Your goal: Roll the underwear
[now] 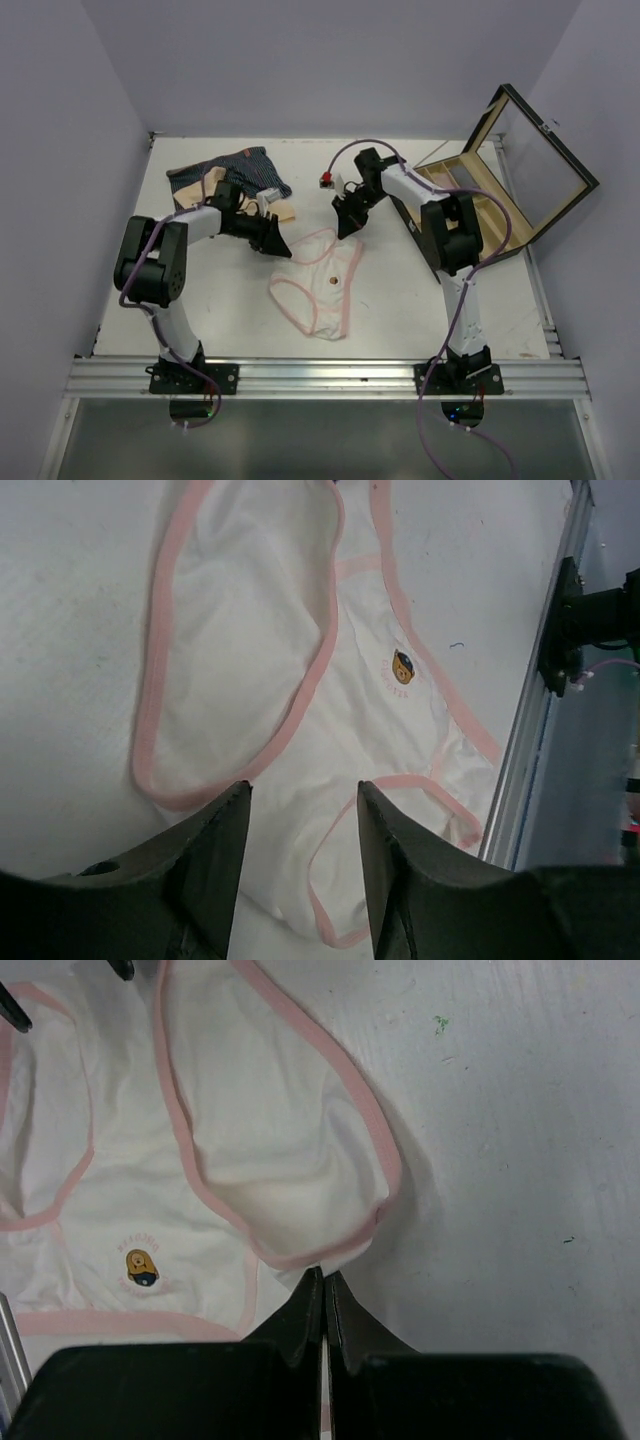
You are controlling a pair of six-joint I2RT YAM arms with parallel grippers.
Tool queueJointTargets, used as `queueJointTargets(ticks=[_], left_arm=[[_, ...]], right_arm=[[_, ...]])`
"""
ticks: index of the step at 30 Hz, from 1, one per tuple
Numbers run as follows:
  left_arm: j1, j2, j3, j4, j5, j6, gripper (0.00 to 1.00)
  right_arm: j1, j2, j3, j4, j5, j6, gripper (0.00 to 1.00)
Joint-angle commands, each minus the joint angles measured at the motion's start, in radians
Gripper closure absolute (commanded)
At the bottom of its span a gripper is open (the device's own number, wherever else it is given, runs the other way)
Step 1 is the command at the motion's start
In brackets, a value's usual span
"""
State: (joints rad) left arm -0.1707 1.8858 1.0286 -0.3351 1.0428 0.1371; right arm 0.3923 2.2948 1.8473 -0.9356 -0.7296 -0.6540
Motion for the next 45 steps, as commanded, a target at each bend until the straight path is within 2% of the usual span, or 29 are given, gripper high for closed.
queueJointTargets(ticks=[1, 5, 12, 19, 33, 36, 37, 39, 40, 45], left_arm=[[0.01, -0.145, 0.076, 0.005, -0.1, 0.105, 0.49], [0.008, -0.153, 0.105, 0.074, -0.205, 0.192, 0.46], [-0.023, 0.077, 0.313, -0.056, -0.149, 0.395, 0.43], [-0.053, 0.185, 0.407, -0.056, -0.072, 0.423, 0.4], [-0.089, 0.219, 0.427, -0.09, -0.027, 0.495, 0.42], [-0.089, 0.22, 0.45, -0.139, -0.017, 0.536, 0.49], [-0.089, 0.222, 0.459, -0.159, -0.015, 0.548, 0.58], [-0.089, 0.211, 0.465, -0.191, -0.012, 0.581, 0.67], [-0.089, 0.2, 0.458, -0.193, -0.013, 0.588, 0.74], [-0.089, 0.096, 0.374, -0.177, -0.039, 0.621, 0.9]], right_arm=[[0.002, -0.127, 0.046, -0.037, -0.074, -0.012, 1.0], [0.008, -0.176, 0.014, -0.043, -0.076, -0.036, 1.0], [0.023, -0.209, -0.019, -0.065, -0.073, -0.093, 1.0], [0.045, -0.219, -0.005, -0.078, -0.064, -0.114, 1.0], [0.048, -0.245, 0.012, -0.117, -0.062, -0.15, 1.0], [0.048, -0.247, 0.02, -0.12, -0.062, -0.148, 1.0], [0.048, -0.248, 0.023, -0.12, -0.06, -0.148, 1.0], [0.051, -0.25, 0.024, -0.126, -0.051, -0.148, 1.0], [0.049, -0.253, 0.024, -0.126, -0.05, -0.148, 1.0], [0.059, -0.294, 0.004, -0.124, -0.047, -0.133, 1.0]])
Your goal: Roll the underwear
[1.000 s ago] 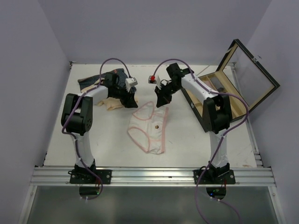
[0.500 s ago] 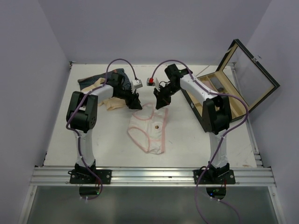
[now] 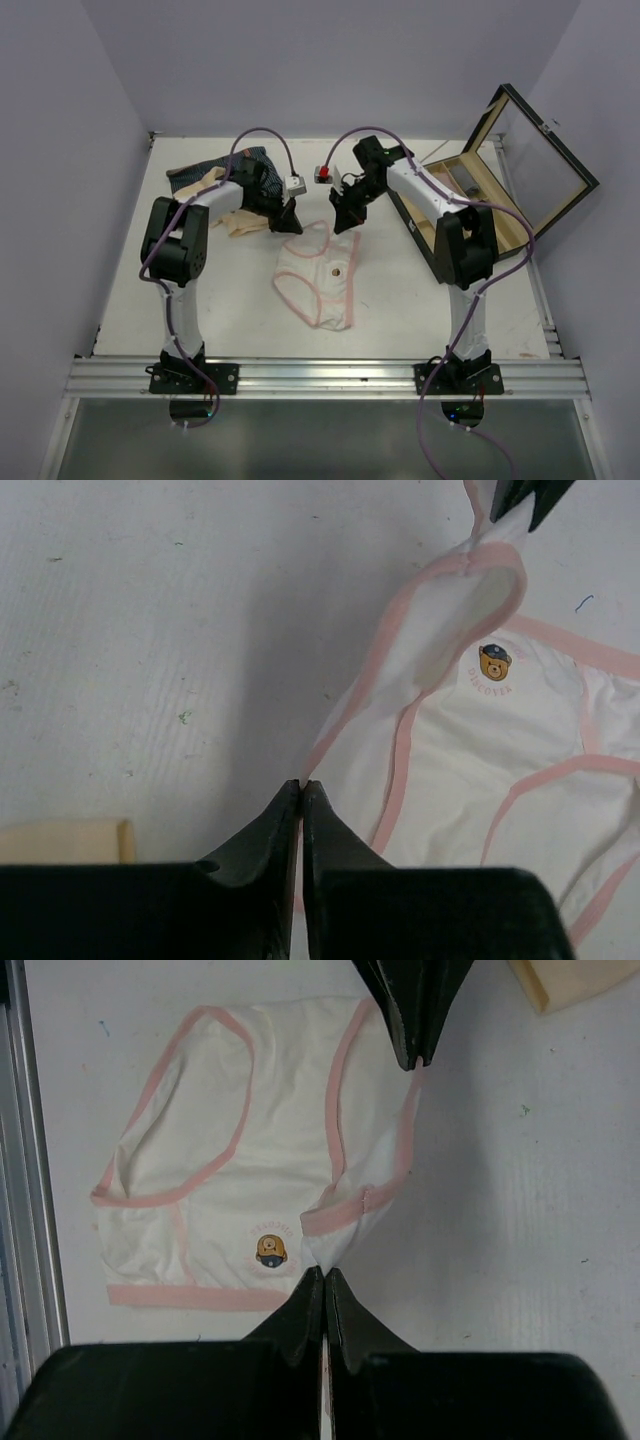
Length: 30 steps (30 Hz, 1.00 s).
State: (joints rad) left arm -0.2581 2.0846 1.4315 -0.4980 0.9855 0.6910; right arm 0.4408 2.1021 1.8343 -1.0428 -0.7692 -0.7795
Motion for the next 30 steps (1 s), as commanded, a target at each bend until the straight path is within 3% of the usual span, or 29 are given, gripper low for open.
queueJointTargets(ticks=[1, 5, 14, 30], left_arm=[[-0.001, -0.118, -0.04, -0.014, 0.013, 0.074, 0.94], [0.0, -0.201, -0.11, -0.011, -0.005, 0.087, 1.0], [0.0, -0.333, -0.226, -0.004, -0.008, 0.081, 1.0], [-0.006, -0.465, -0.376, -0.12, -0.025, 0.202, 1.0]], right_arm=[[0.013, -0.111, -0.001, -0.013, -0.007, 0.002, 1.0], [0.032, -0.172, -0.05, 0.009, 0.004, 0.016, 1.0], [0.09, -0.287, -0.202, 0.056, 0.044, 0.025, 1.0], [0.173, -0.392, -0.371, 0.115, 0.082, 0.08, 1.0]])
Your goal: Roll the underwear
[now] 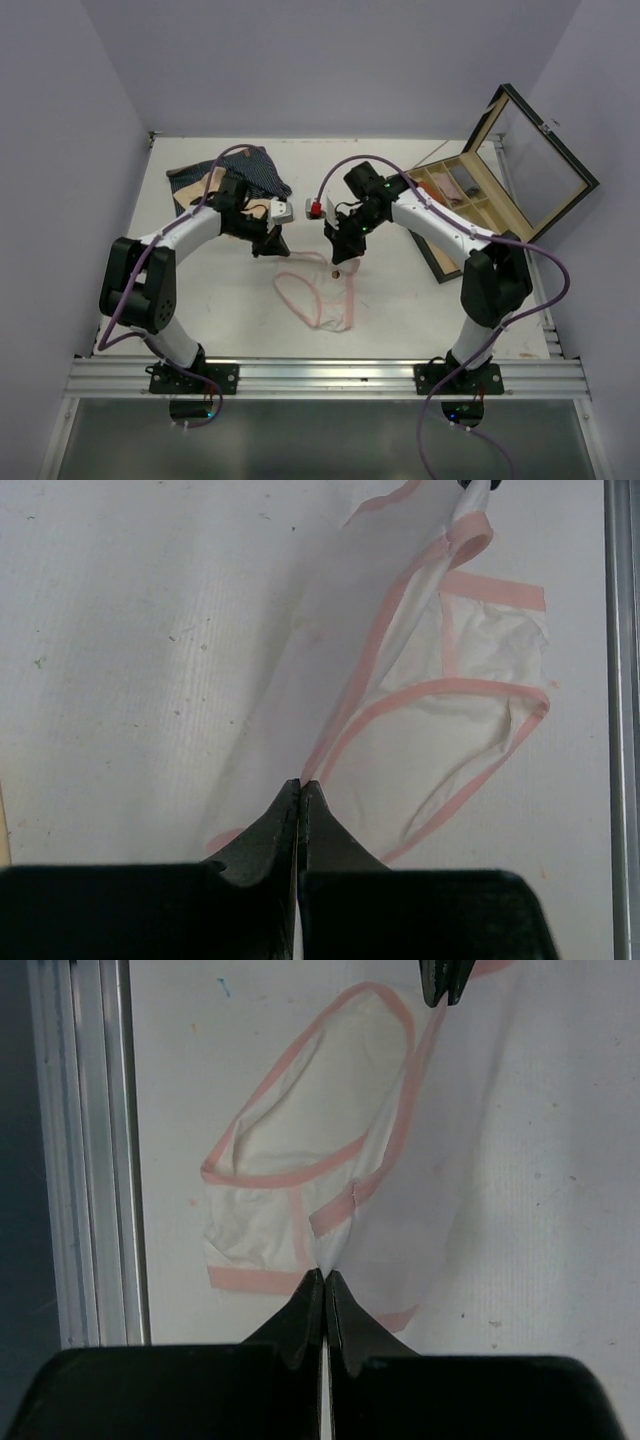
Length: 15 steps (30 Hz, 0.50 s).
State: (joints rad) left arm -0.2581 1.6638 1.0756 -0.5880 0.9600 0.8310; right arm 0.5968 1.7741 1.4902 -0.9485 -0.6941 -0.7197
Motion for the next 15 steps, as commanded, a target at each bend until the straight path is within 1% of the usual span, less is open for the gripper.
queueJointTargets(ticks=[1, 6, 15], left_arm=[[-0.007, -0.052, -0.032, -0.035, -0.001, 0.072, 1.0], [-0.02, -0.072, -0.072, -0.055, -0.023, 0.1, 1.0], [-0.056, -0.093, -0.141, -0.049, -0.05, 0.097, 1.0]], right_arm=[[0.023, -0.068, -0.034, 0.028, 0.01, 0.029, 1.0], [0.057, -0.099, -0.099, 0.047, 0.018, 0.042, 1.0], [0.107, -0.122, -0.22, 0.096, 0.028, 0.054, 1.0]])
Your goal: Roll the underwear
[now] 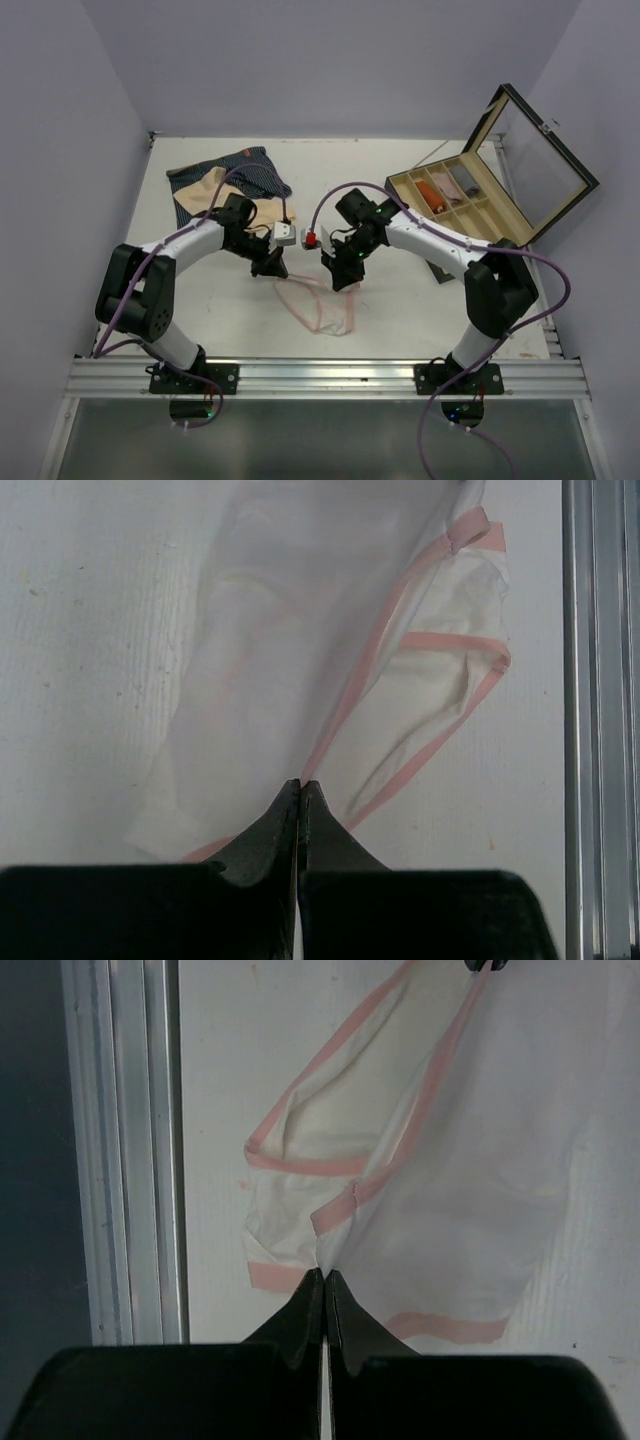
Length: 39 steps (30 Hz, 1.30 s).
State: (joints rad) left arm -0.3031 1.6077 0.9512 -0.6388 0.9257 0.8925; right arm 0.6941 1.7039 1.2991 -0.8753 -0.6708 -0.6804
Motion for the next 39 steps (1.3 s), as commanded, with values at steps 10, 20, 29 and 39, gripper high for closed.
queueJointTargets(ticks=[10, 20, 29, 39], left_arm=[[-0.025, -0.026, -0.066, 0.002, -0.054, 0.008, 1.0], [-0.005, -0.064, -0.072, 0.013, -0.036, -0.084, 0.64], [0.171, -0.252, -0.086, 0.122, -0.001, -0.375, 0.51], [0.171, -0.301, -0.101, 0.229, -0.022, -0.492, 0.49]], right_arm=[[0.088, -0.061, -0.149, 0.102, 0.007, 0.044, 1.0], [0.156, -0.024, -0.219, 0.18, 0.028, 0.1, 1.0], [0.18, 0.005, -0.228, 0.216, 0.017, 0.15, 1.0], [0.213, -0.019, -0.138, 0.072, -0.053, 0.097, 0.64]])
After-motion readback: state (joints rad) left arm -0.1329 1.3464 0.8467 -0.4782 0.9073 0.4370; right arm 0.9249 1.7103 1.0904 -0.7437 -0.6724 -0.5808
